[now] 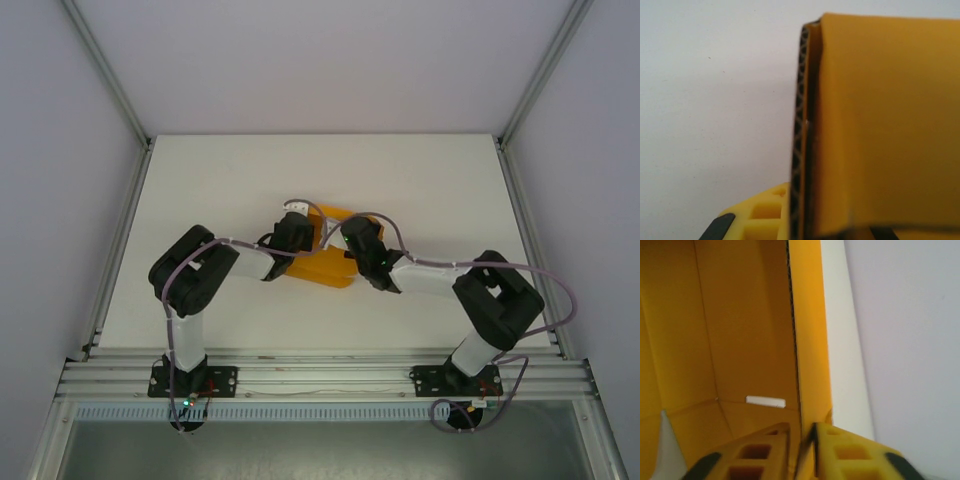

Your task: Assemble paper box

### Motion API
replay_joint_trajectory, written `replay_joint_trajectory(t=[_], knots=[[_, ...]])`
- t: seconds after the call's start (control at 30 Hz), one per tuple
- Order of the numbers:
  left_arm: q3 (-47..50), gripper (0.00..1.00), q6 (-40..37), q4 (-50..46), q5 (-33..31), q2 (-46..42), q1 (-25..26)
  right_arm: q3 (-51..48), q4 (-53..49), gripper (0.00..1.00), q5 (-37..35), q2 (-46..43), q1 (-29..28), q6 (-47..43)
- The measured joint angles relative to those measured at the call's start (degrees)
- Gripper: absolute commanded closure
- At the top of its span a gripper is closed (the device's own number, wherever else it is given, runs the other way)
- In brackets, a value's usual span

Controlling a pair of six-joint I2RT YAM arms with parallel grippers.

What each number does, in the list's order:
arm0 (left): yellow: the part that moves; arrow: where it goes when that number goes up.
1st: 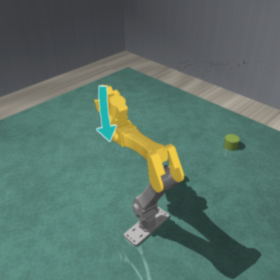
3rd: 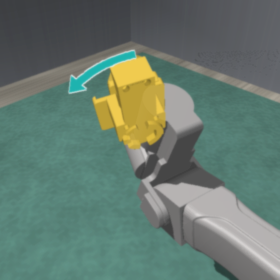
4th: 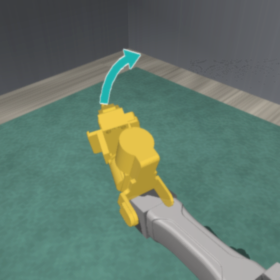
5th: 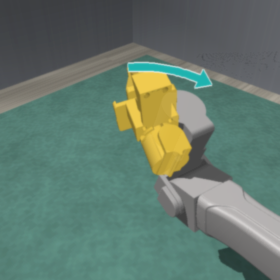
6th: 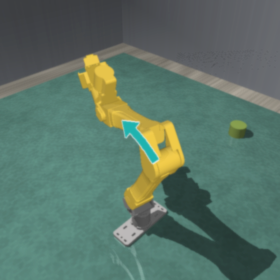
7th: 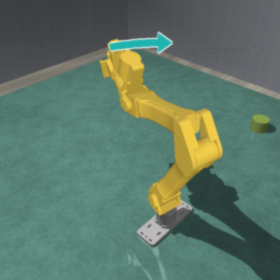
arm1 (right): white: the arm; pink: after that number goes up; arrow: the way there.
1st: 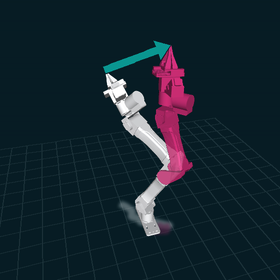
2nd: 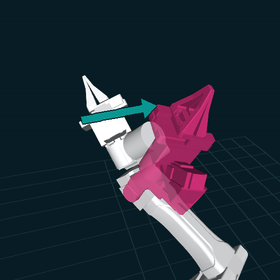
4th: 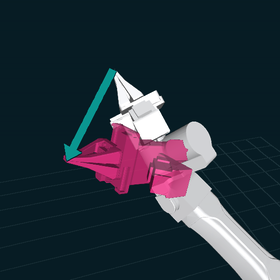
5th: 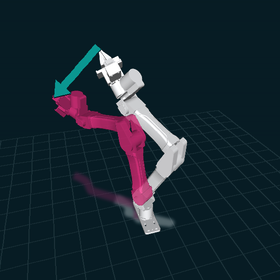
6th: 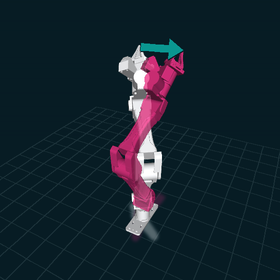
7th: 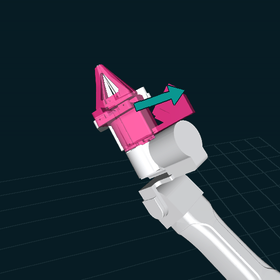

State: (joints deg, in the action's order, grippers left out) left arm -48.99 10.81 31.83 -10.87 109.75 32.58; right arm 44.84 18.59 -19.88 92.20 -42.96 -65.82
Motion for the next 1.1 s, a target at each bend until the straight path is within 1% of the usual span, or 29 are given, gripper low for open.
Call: replay_joint_trajectory(t=[0.03,0.07,0.1,0.13,0.3,0.43,0.53,0.6,0.73,0.87,1.0,1.1], knots=[[0.4,1.00,-0.2,0.1,0.1,-0.4,-0.1,-0.3,-0.9,0.51,0.4,-0.8,0.5,1.4],[0.9,1.00,-0.4,0.1,0.2,-1.0,-0.1,-0.6,-1.7,0.37,0.9,-1.8,0.9,2.3],[1.5,1.00,-0.4,0.1,0.4,-1.8,-0.1,-0.8,-2.6,0.12,1.2,-2.9,1.2,3.1],[2.1,1.00,-0.4,0.0,0.4,-2.8,-0.1,-1.2,-3.3,0.00,1.7,-5.0,1.7,5.0],[2.7,1.00,-0.3,-2.0,0.4,-7.8,-0.1,-4.4,-5.0,0.00,5.4,-18.3,3.5,13.0],[4.3,1.00,-0.1,-2.3,0.5,-11.7,-0.1,-7.4,-5.8,0.00,10.8,-30.1,7.1,21.8],[5.7,1.00,0.3,-3.2,0.6,-13.7,-0.1,-7.5,-6.4,0.00,13.6,-35.1,11.0,28.5],[6.1,1.00,1.0,-4.3,1.2,-14.8,-0.1,-6.9,-7.1,0.00,15.1,-36.4,13.3,32.3],[6.2,1.00,2.8,-5.7,2.2,-16.8,-0.1,-5.0,-8.0,0.00,18.9,-34.4,14.5,37.4],[5.9,1.00,4.4,-7.7,2.9,-17.6,-0.1,-3.9,-8.6,0.00,21.8,-28.8,14.5,39.8],[5.6,1.00,5.9,-10.1,3.0,-17.6,0.1,-2.8,-8.4,0.00,20.4,-21.7,14.5,41.4],[5.4,1.00,6.8,-11.0,3.2,-17.6,0.1,-2.5,-6.0,0.00,19.9,-17.0,14.5,42.9]])
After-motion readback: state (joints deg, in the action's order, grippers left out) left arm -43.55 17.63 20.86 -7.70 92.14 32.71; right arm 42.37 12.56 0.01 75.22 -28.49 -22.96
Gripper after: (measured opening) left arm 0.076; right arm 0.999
